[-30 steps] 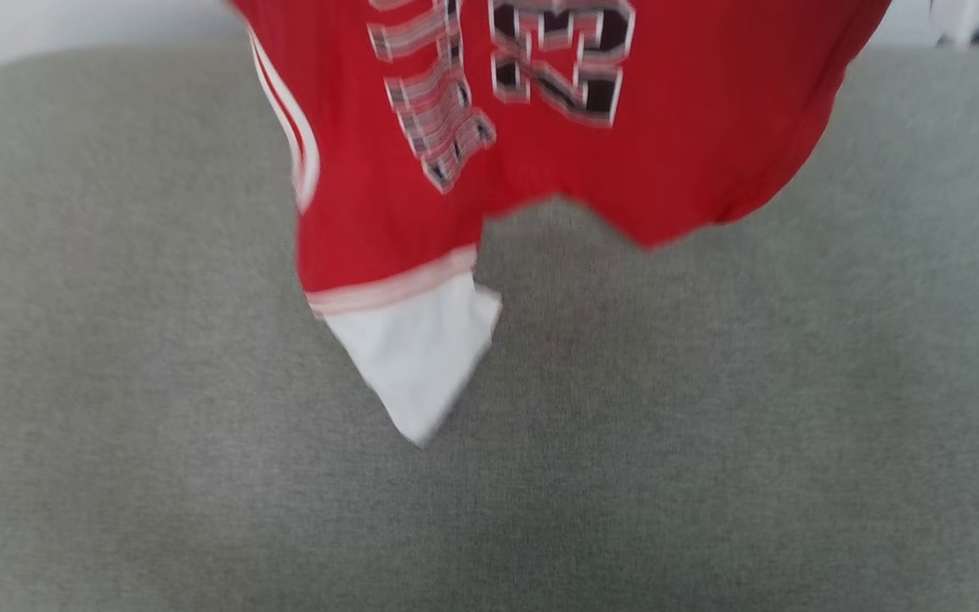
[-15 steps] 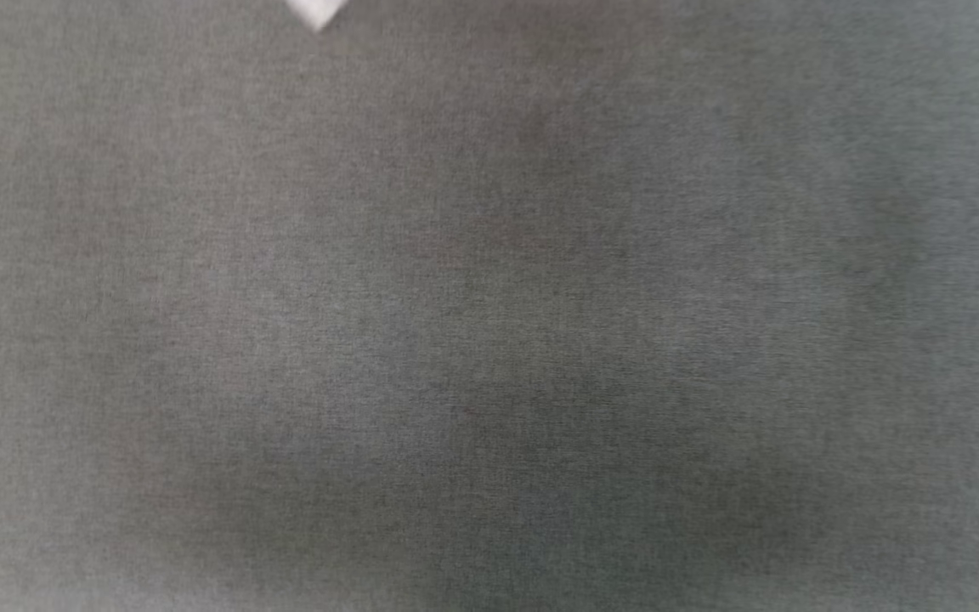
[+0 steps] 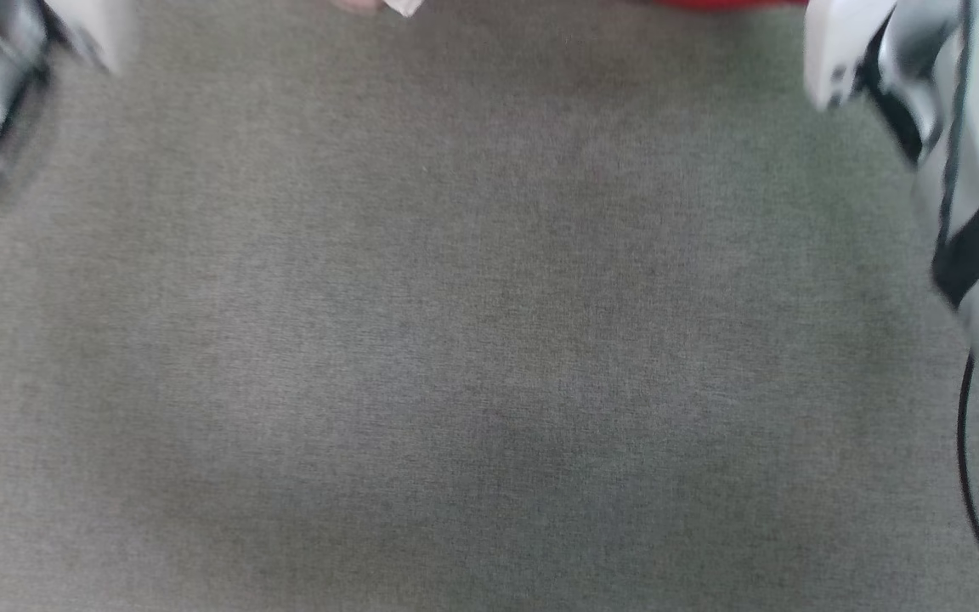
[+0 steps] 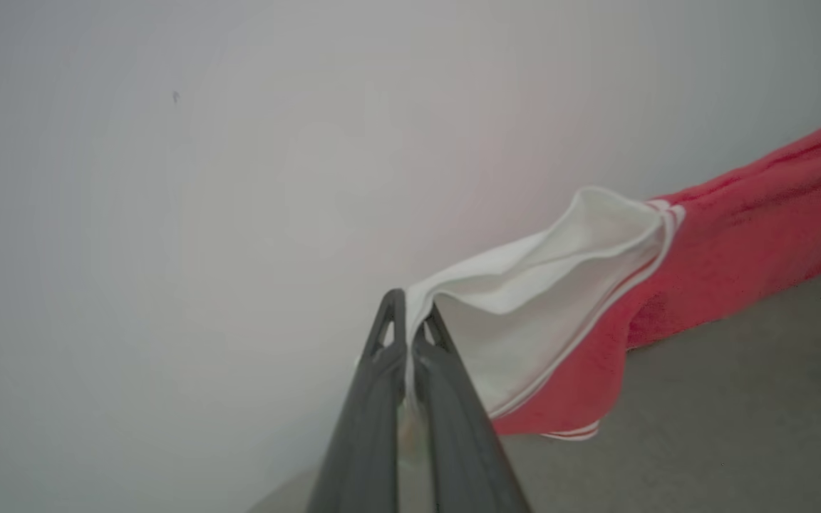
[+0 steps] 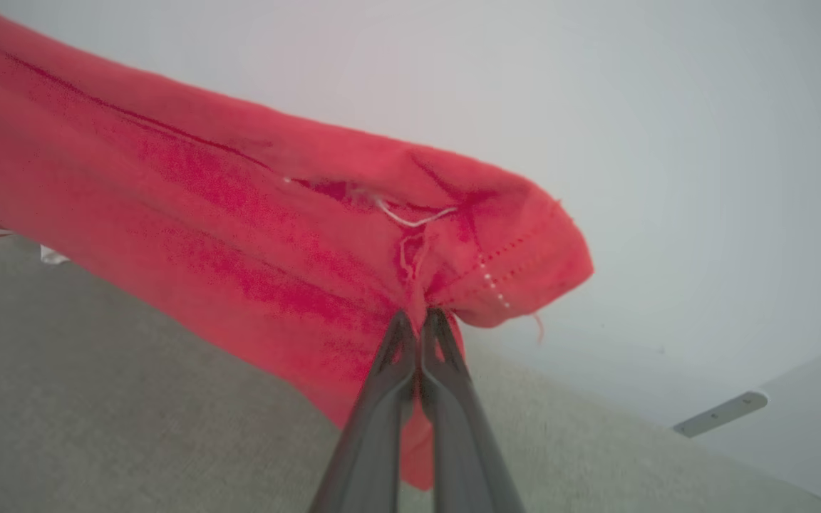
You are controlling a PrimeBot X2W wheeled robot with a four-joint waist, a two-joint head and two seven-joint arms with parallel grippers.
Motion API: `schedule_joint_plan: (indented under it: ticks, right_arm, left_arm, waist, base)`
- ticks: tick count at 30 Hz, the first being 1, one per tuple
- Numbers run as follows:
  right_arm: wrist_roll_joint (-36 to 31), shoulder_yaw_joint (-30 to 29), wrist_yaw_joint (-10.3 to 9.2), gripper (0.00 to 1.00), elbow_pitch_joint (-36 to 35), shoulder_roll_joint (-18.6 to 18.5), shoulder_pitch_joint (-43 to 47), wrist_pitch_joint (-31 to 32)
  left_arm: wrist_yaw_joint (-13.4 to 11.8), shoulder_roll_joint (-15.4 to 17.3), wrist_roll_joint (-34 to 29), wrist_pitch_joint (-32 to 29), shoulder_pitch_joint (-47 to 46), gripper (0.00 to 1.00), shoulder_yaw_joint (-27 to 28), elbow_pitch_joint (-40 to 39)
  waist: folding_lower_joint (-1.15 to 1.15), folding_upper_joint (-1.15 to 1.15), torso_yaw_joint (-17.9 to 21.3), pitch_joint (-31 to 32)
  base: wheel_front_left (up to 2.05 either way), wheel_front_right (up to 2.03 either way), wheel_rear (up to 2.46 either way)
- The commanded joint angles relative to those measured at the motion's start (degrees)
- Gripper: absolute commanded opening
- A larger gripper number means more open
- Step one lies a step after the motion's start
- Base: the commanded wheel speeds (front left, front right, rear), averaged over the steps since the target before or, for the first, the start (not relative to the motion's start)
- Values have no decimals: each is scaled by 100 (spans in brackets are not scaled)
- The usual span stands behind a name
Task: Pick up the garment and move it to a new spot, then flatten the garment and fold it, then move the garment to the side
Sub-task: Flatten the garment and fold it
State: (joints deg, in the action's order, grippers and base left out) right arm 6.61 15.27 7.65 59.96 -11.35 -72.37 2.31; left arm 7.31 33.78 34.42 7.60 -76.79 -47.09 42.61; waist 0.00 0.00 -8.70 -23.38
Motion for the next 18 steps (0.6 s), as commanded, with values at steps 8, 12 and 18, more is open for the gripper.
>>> schedule_joint_plan:
  ticks: [8, 12, 18]
  right_arm:
    - [1005, 536, -24, 0, -156, -79, 1285, 552]
    - [1721, 925, -24, 0, -902, -367, 2203, 925]
    - [2343, 1046, -24, 0, -1849, -846, 3219, 1383]
  left_arm:
    - [9, 548, 1854, -1760, 1599, 0, -663, -1203]
    - [-341, 1003, 2466, -2367, 2595, 0, -745, -2029]
    - [-1098, 1472, 2867, -2613, 3635, 0, -828, -3253]
  waist:
    - [0, 0, -101, 597]
    - [0, 0, -57, 882]
    - [0, 0, -35, 1087]
  base:
    - [0, 0, 0]
    - [0, 0, 0]
    - [0, 0, 0]
